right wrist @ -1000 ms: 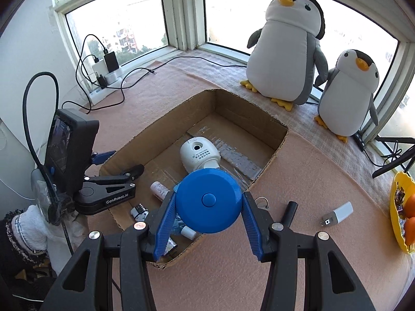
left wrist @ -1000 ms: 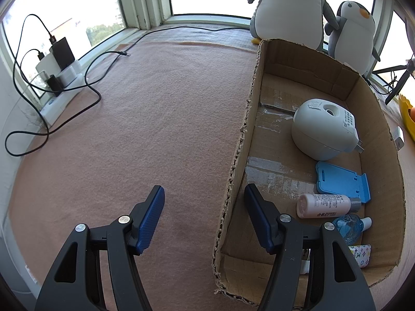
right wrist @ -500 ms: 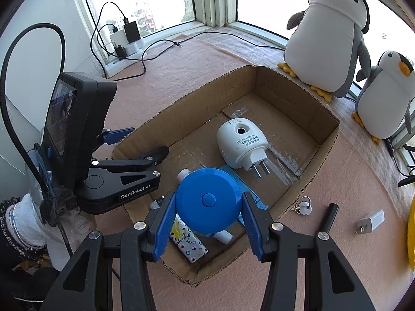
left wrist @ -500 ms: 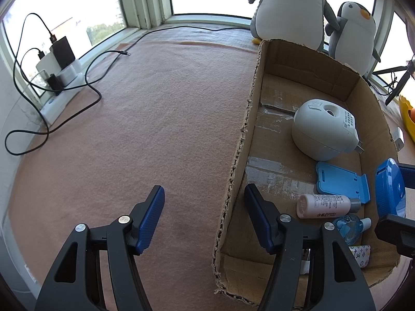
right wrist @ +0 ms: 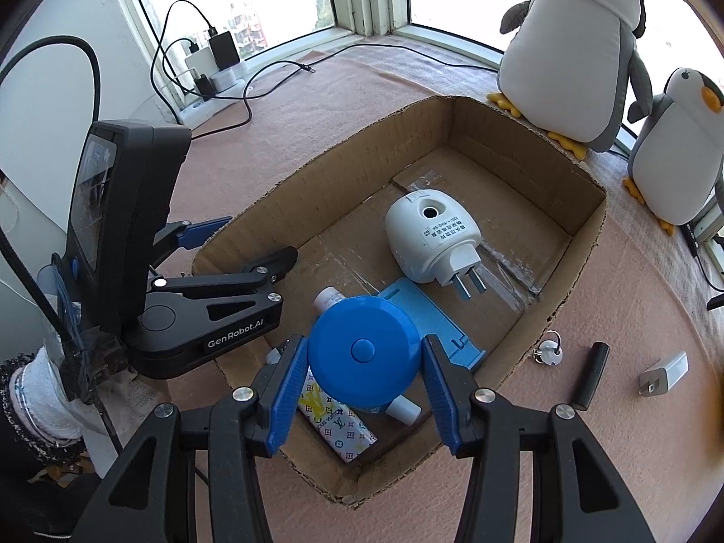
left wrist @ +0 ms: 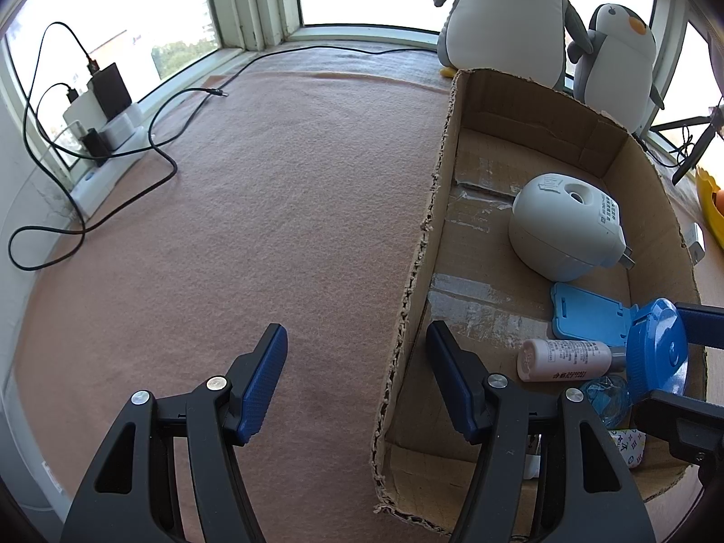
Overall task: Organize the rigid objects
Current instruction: 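Carry the tape measure into the box and open the right gripper, then move the right gripper to the black cylinder and grasp it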
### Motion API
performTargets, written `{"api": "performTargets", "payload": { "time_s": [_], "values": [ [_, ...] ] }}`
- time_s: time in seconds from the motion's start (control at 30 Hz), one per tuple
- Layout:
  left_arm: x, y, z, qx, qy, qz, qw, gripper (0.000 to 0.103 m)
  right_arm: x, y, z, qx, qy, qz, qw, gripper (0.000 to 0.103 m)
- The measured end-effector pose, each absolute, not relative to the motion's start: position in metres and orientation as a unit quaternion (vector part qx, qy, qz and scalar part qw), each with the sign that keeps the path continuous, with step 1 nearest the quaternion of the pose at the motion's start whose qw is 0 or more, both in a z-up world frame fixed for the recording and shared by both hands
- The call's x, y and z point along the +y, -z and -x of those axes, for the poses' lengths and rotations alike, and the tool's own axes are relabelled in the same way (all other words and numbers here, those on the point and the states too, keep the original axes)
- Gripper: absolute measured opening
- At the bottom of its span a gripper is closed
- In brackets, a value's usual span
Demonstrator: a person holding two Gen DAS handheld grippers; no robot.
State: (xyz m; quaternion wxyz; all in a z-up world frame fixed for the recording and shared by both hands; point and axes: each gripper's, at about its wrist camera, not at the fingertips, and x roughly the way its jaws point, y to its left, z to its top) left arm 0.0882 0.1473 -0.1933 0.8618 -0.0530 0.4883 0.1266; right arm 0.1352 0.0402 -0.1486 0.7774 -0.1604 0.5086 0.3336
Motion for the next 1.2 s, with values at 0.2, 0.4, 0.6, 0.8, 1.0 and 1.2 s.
{"api": "performTargets", "payload": {
  "time_s": [0.2, 0.4, 0.6, 0.8, 1.0, 1.2],
  "values": [
    [0.148, 0.193, -0.088, 0.488, -0.127, 0.053, 0.862, 0.064, 0.039, 0.147, -0.135, 0.508, -0.336, 0.154, 0.778, 0.055],
    [0.148, 0.193, -0.088, 0.488, -0.127, 0.053, 0.862, 0.064, 0.035, 0.145, -0.134, 0.507, -0.333, 0.144, 0.782, 0.055],
    [0.148, 0.193, -0.088, 0.488, -0.127, 0.052, 0.862, 0.064, 0.025, 0.143, -0.133, 0.506, -0.328, 0.128, 0.788, 0.055],
    [0.148, 0.193, -0.088, 0.488, -0.127, 0.053, 0.862, 0.064, 0.006, 0.134, -0.132, 0.498, -0.317, 0.098, 0.801, 0.055],
    [0.148, 0.194, -0.088, 0.488, -0.127, 0.053, 0.862, 0.064, -0.034, 0.127, -0.132, 0.492, -0.286, 0.061, 0.82, 0.055],
    [0.148, 0.194, -0.088, 0.488, -0.127, 0.052, 0.862, 0.064, -0.079, 0.123, -0.133, 0.489, -0.246, 0.026, 0.836, 0.055]
  ]
}}
